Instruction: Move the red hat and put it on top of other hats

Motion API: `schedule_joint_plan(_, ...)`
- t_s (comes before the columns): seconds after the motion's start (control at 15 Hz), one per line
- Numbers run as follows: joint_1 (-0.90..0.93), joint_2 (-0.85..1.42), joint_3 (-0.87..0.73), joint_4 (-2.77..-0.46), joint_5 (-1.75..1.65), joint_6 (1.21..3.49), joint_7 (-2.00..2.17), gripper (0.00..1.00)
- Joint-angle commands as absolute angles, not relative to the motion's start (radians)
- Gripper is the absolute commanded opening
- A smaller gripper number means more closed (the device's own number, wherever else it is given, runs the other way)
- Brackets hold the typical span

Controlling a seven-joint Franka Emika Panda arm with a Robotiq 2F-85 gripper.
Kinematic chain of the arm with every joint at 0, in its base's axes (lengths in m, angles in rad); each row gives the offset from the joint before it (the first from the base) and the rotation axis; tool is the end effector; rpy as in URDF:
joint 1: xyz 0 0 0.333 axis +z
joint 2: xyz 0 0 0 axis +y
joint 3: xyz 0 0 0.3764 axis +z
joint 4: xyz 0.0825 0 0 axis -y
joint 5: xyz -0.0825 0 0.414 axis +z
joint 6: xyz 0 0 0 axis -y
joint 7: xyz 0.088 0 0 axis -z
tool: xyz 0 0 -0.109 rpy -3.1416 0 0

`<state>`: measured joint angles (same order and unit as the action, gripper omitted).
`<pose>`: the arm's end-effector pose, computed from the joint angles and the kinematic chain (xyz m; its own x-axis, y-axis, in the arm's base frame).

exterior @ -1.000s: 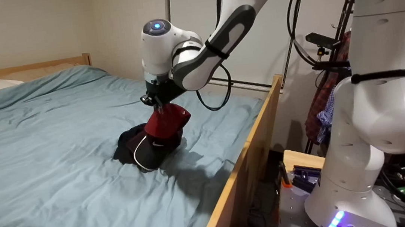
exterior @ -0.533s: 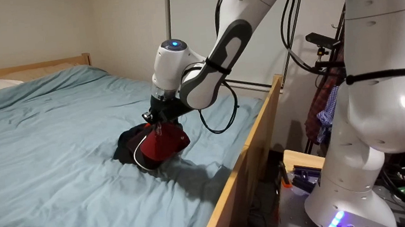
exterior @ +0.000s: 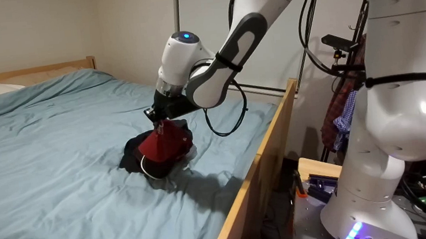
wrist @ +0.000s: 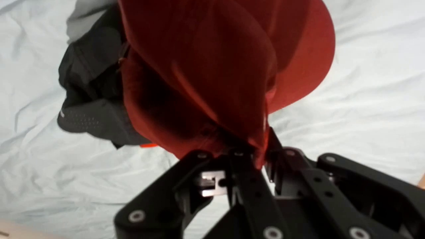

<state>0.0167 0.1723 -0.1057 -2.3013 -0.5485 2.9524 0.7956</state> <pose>0.5885 -0.0167 0.3535 0.8096 -0.3141 0.4959 -0.3498 -0.9366 -0.0221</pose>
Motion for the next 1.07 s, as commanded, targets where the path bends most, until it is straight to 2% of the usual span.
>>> schedule_joint_plan(0.0, 0.015, 0.048, -0.139, -2.281, -0.588, 2.871, 0.805, 0.02)
schedule_joint_plan(0.47, 0.018, 0.077, -0.177, -2.139, -0.736, 2.707, 0.791, 0.02)
schedule_joint_plan(1.0, 0.009, 0.216, -0.117, -2.154, -0.535, 2.72, 0.563, 0.02)
